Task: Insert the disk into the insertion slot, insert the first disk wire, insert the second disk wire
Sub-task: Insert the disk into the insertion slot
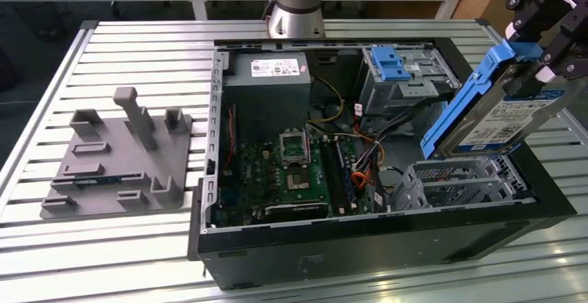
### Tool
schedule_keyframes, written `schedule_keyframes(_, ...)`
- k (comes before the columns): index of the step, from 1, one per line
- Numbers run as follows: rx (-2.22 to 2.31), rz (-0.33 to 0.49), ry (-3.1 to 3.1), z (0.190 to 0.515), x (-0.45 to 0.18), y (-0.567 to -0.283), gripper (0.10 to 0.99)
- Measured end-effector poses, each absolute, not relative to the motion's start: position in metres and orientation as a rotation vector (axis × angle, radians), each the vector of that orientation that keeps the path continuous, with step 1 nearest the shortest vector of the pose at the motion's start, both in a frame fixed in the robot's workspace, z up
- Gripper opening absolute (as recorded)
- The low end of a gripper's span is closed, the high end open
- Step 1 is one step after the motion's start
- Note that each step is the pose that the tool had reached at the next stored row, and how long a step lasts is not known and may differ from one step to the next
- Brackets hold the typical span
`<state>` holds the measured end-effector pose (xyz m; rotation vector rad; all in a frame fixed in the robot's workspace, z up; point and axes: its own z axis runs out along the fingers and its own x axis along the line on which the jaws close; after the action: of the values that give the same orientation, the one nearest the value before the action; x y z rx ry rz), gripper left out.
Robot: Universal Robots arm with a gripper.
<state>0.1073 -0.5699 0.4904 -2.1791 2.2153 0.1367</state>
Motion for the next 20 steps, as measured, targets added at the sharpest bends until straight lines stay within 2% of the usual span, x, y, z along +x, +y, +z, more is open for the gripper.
schedule_keyframes(20, -2.179, 0.137, 2.215, 0.489, 0.119, -0.570, 0.365)
